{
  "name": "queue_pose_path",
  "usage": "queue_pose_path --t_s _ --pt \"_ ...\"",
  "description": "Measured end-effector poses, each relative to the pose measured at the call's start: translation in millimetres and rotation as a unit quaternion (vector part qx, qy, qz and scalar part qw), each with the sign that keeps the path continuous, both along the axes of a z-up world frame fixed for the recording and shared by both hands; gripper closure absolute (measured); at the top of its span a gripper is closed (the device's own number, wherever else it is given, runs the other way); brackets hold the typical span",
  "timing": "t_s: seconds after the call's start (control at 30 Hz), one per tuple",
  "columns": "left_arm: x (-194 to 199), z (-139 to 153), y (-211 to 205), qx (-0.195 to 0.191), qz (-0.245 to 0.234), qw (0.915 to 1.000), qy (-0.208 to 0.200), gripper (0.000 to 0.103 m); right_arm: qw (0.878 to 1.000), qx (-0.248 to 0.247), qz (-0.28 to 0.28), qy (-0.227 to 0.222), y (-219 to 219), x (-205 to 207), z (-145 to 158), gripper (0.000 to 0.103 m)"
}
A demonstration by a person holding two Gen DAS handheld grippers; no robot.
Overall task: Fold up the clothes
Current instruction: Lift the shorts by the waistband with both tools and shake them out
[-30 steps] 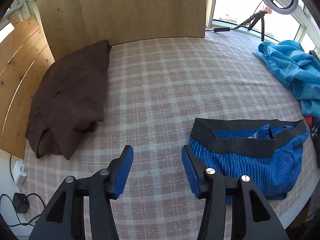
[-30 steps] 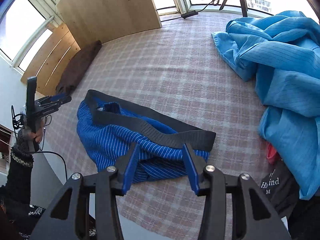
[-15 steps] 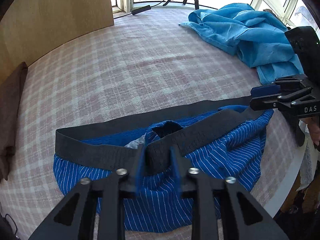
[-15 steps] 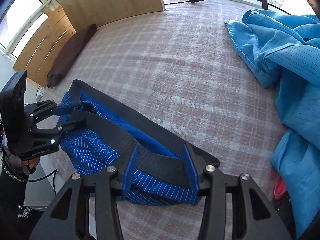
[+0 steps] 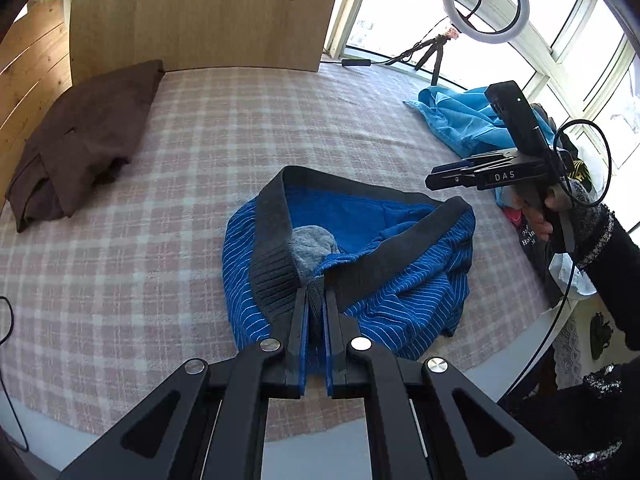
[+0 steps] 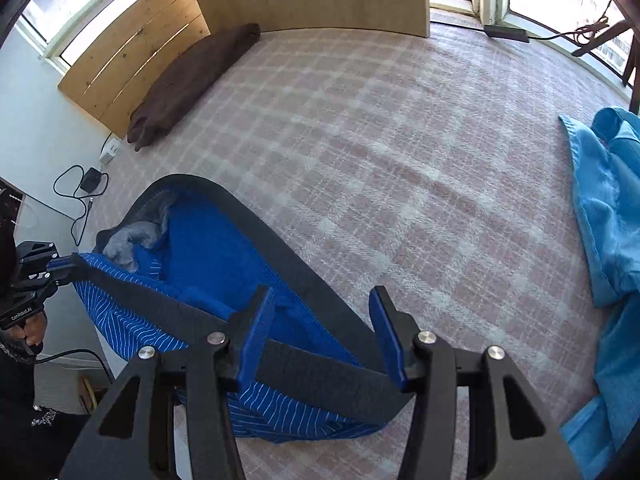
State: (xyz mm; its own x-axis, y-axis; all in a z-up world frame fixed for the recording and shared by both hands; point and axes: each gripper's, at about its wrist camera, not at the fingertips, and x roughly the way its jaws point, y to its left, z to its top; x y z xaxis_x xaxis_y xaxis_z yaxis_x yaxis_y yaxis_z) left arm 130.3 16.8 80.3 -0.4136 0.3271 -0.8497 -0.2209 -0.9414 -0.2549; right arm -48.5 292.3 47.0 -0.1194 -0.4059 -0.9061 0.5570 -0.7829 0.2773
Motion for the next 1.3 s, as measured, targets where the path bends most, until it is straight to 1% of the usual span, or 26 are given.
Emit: queue_pose_path --t_s 0.1,0.17,0.2,0.23,0.27,0.3,0.33,0.43,0.47,0.53,0.6,0.67,0.73,0.77,0.83,0.9,0.93,0.97,1.0,1.03,1.07,1.13,1.17,1.2,1.23,1.3 --pt "10 -11 -15 0.003 0.027 0.9996 -0.007 0.098 0.997 0.058 0.049 0.003 -32 0 -20 0.053" --pt "15 -14 -21 0.008 0.036 0.9993 -0.003 0.097 0.994 0.065 0.078 0.025 -43 9 -19 0.052" --pt "16 -15 -23 0.009 0.040 0.9992 -0.002 0.097 0.993 0.066 0.093 0.022 -48 14 -20 0.054" --pt "17 -15 -24 0.009 0.040 0.9992 -0.003 0.097 0.992 0.068 0.105 0.024 -52 20 -20 0.070" --pt "17 -15 -24 0.009 0.040 0.9992 -0.003 0.095 0.990 0.074 0.114 0.034 -55 25 -19 0.078" --pt "18 -16 -25 0.009 0.040 0.9991 -0.003 0.092 0.988 0.079 0.123 0.041 -58 30 -18 0.091" --pt "19 -16 -25 0.009 0.039 0.9992 -0.003 0.092 0.988 0.081 0.126 0.046 -59 33 -16 0.094" --pt "19 -12 -21 0.013 0.024 0.9996 0.007 0.092 0.993 0.055 0.086 0.065 -47 31 8 0.096" --pt "18 -11 -19 0.013 0.016 0.9997 0.011 0.092 0.994 0.042 0.064 0.078 -39 29 21 0.096" --pt "17 -7 -13 0.013 -0.001 0.9997 0.019 0.096 0.994 0.010 0.019 0.103 -18 26 50 0.097" --pt "15 -5 -7 0.010 -0.015 0.9996 0.023 0.097 0.992 0.000 -0.016 0.129 -2 28 73 0.097" --pt "14 2 -2 0.016 -0.021 0.9990 0.036 0.097 0.987 -0.002 -0.044 0.153 12 29 93 0.097" --pt "16 16 -2 0.030 -0.024 0.9978 0.053 0.098 0.983 -0.009 -0.077 0.167 24 32 105 0.097" --pt "18 24 -5 0.041 -0.026 0.9966 0.066 0.098 0.981 -0.018 -0.095 0.167 32 34 109 0.097" --pt "16 36 -12 0.054 -0.029 0.9940 0.090 0.098 0.980 -0.035 -0.127 0.147 50 33 107 0.097" --pt "-1 37 -19 0.041 -0.023 0.9947 0.091 0.098 0.978 -0.024 -0.149 0.142 58 26 99 0.097" --pt "-16 37 -22 0.044 -0.026 0.9951 0.084 0.098 0.977 -0.027 -0.159 0.143 62 21 100 0.098" --pt "-30 38 -26 0.048 -0.031 0.9954 0.077 0.098 0.973 -0.045 -0.178 0.138 69 17 105 0.098" --pt "-41 38 -27 0.056 -0.048 0.9949 0.069 0.097 0.969 -0.068 -0.196 0.135 76 14 113 0.098" --pt "-48 36 -27 0.041 -0.055 0.9953 0.069 0.097 0.964 -0.091 -0.208 0.136 82 14 122 0.098" --pt "-53 33 -25 0.026 -0.053 0.9959 0.069 0.097 0.965 -0.083 -0.201 0.145 81 18 127 0.098" --pt "-56 21 -19 0.034 -0.074 0.9955 0.048 0.097 0.970 -0.014 -0.173 0.168 70 26 124 0.098" --pt "-54 17 -14 0.028 -0.082 0.9952 0.046 0.097 0.972 0.004 -0.168 0.167 70 30 118 0.098" --pt "-51 13 -9 0.021 -0.089 0.9948 0.045 0.097 0.972 0.015 -0.168 0.163 71 33 112 0.098" --pt "-49 10 -4 0.012 -0.095 0.9944 0.045 0.097 0.972 0.011 -0.178 0.153 77 33 106 0.098" --pt "-46 8 2 0.016 -0.101 0.9937 0.046 0.097 0.969 0.005 -0.195 0.148 85 32 100 0.098"
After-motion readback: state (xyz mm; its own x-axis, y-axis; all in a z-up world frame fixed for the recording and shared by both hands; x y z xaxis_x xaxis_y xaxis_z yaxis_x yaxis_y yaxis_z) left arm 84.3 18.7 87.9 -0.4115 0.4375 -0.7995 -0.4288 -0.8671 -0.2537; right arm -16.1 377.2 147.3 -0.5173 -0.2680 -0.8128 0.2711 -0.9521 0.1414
